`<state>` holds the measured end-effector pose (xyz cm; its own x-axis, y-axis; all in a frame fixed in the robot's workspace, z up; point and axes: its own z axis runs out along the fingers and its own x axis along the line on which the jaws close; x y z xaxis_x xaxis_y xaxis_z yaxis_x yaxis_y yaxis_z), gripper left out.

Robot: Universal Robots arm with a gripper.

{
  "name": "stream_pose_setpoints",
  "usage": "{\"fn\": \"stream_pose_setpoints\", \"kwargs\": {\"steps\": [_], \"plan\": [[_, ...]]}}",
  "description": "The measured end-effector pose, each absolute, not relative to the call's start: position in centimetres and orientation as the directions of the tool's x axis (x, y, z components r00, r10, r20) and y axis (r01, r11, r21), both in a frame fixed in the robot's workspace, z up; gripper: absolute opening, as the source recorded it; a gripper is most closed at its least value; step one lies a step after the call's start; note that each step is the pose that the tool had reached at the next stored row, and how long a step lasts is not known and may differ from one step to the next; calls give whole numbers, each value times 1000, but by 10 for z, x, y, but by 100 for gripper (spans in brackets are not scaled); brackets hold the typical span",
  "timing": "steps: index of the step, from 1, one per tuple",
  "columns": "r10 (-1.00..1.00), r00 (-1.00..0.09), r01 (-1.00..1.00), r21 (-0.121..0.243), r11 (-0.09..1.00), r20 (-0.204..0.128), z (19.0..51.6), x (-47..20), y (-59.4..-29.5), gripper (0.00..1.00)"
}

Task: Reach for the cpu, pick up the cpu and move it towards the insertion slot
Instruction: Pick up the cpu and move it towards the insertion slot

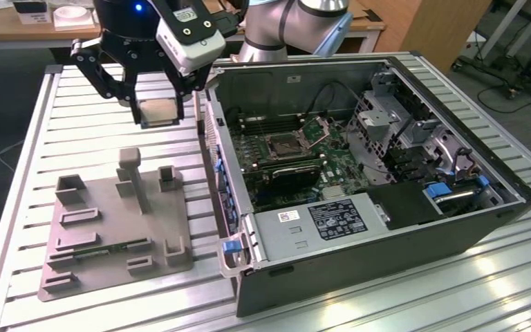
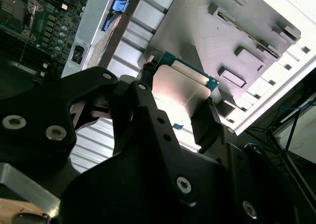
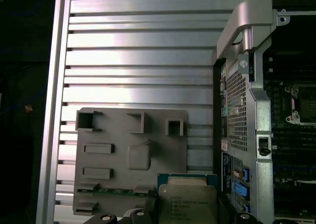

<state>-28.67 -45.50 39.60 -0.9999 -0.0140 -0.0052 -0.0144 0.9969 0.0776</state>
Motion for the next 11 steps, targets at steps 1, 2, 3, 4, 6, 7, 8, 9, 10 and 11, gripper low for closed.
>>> {"fn": "stream_pose_setpoints", "kwargs": {"steps": [1, 2, 3, 4, 6, 7, 8, 9, 10, 11], "plan": [[-14, -1000, -14, 78, 997, -5, 396, -286, -455, 55], [-14, -1000, -14, 78, 997, -5, 396, -286, -455, 55], [-14, -1000, -14, 78, 997, -5, 396, -286, -455, 55], [-14, -1000, -14, 78, 997, -5, 396, -285, -455, 55], [-14, -1000, -14, 78, 997, -5, 396, -285, -455, 55], [-14, -1000, -14, 78, 997, -5, 396, -285, -455, 55], [-14, -1000, -14, 78, 997, -5, 396, -284, -455, 55], [-14, -1000, -14, 78, 997, -5, 396, -284, -455, 55], [-14, -1000, -14, 78, 997, -5, 396, -284, -455, 55], [-14, -1000, -14, 78, 997, -5, 396, -283, -455, 55]]}}
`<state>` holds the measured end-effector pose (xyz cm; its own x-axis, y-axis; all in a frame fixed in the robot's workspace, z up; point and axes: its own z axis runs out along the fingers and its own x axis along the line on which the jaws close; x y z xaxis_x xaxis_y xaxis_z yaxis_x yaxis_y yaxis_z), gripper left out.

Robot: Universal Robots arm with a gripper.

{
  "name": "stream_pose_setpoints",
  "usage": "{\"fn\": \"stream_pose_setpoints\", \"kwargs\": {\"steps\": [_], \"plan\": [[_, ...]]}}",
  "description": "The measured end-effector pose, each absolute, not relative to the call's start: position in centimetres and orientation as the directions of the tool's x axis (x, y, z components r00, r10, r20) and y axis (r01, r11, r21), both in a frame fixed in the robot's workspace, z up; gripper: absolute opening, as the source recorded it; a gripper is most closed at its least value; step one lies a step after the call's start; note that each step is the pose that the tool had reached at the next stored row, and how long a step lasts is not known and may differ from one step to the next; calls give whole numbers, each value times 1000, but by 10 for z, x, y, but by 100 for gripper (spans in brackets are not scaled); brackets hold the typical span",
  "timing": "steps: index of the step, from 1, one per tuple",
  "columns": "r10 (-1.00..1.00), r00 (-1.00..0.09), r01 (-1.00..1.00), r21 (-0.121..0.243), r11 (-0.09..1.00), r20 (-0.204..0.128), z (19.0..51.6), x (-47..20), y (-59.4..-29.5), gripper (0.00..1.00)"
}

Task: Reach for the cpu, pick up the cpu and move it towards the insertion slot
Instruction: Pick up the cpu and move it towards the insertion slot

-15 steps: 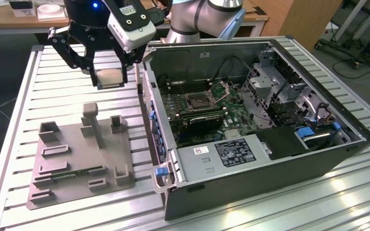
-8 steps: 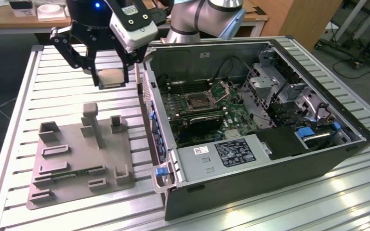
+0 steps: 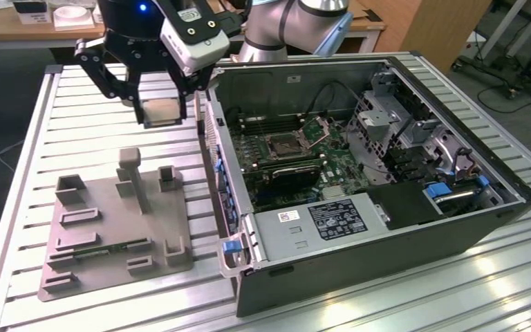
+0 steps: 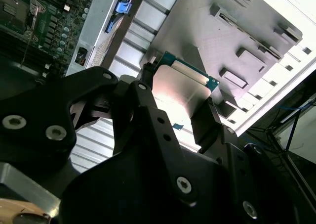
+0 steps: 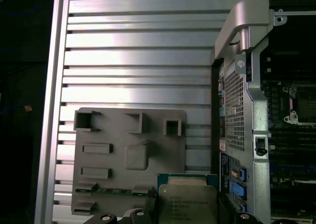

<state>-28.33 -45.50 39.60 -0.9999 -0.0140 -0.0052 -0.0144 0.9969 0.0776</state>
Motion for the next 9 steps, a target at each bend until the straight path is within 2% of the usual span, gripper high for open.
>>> {"fn": "stream_pose_setpoints", "kwargs": {"steps": [9], "plan": [[-14, -1000, -14, 78, 997, -5, 396, -281, -455, 55]]}}
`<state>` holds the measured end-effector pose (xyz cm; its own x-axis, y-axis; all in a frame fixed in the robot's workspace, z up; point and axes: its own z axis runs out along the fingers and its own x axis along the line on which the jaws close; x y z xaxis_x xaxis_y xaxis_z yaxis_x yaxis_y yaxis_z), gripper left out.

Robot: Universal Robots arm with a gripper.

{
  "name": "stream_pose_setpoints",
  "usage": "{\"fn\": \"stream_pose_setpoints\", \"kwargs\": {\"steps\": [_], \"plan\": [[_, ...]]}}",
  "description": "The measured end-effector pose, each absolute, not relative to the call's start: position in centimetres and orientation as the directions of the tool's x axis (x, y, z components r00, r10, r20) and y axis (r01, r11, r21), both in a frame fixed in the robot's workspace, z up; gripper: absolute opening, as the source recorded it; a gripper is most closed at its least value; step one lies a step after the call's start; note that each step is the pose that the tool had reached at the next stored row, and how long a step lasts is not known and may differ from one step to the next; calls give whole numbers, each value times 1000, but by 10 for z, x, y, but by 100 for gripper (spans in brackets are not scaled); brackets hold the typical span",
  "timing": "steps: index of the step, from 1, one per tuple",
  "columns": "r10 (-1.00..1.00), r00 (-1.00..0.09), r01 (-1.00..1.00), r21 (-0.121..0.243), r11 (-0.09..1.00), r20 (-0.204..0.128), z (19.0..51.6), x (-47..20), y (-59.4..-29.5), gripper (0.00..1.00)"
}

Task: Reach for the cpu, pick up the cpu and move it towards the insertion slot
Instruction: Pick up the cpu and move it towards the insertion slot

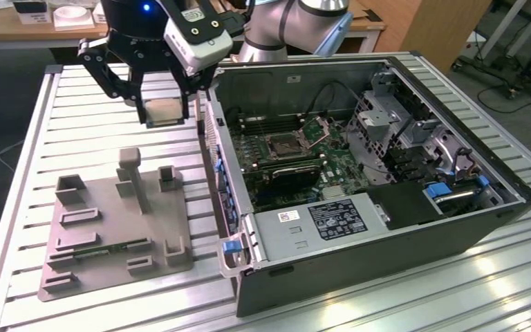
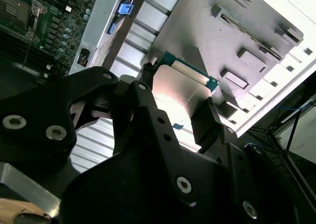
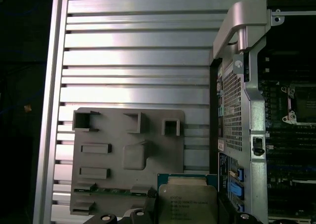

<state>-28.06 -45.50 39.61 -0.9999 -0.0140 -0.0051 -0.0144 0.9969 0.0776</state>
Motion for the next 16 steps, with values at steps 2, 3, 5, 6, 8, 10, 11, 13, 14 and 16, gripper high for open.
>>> {"fn": "stream_pose_setpoints", "kwargs": {"steps": [2, 3, 5, 6, 8, 10, 11, 13, 14, 16], "plan": [[-14, -1000, -14, 78, 997, -5, 396, -280, -455, 55], [-14, -1000, -14, 78, 997, -5, 396, -280, -455, 55], [-14, -1000, -14, 78, 997, -5, 396, -279, -455, 55], [-14, -1000, -14, 78, 997, -5, 396, -279, -455, 55], [-14, -1000, -14, 78, 997, -5, 396, -278, -455, 55], [-14, -1000, -14, 78, 997, -5, 396, -278, -455, 55], [-14, -1000, -14, 78, 997, -5, 396, -277, -455, 55], [-14, -1000, -14, 78, 997, -5, 396, -277, -455, 55], [-14, -1000, -14, 78, 997, -5, 396, -276, -455, 55], [-14, -1000, -14, 78, 997, -5, 396, -276, -455, 55]]}}
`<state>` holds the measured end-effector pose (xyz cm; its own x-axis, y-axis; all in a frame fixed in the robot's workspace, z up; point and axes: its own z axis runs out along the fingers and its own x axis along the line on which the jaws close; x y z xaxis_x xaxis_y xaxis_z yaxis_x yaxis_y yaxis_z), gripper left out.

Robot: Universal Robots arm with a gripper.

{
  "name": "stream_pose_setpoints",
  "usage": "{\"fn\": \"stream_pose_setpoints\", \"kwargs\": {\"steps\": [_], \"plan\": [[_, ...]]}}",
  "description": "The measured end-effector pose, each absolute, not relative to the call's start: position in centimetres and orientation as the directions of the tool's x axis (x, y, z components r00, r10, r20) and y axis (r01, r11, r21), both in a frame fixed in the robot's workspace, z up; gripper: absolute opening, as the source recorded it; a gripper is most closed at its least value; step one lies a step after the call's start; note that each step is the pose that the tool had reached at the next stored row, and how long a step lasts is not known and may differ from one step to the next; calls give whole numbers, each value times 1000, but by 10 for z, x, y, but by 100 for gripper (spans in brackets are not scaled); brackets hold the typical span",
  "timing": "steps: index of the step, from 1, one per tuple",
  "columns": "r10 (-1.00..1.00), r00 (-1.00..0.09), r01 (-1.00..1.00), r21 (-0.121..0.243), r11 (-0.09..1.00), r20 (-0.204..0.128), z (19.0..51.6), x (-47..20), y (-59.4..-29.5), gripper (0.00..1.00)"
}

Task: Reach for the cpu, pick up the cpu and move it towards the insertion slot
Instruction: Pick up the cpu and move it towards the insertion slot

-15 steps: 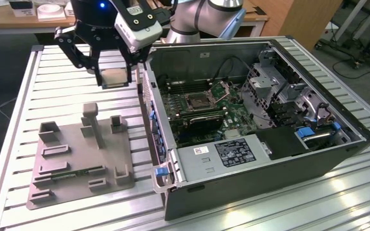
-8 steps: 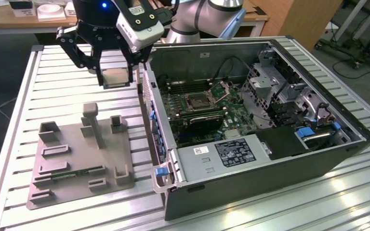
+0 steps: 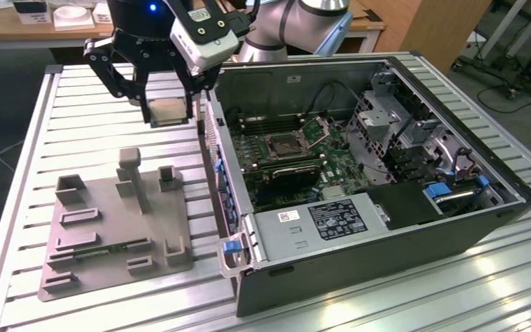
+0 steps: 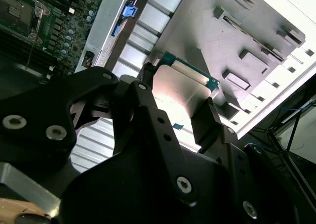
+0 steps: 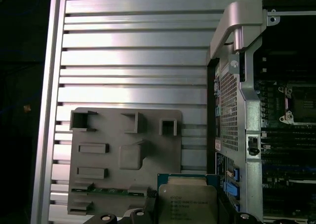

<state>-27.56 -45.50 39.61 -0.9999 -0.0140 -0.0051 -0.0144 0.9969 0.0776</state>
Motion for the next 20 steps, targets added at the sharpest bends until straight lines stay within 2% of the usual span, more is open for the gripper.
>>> {"fn": "stream_pose_setpoints", "kwargs": {"steps": [20], "plan": [[-14, -1000, -14, 78, 997, -5, 396, -269, -455, 55]]}}
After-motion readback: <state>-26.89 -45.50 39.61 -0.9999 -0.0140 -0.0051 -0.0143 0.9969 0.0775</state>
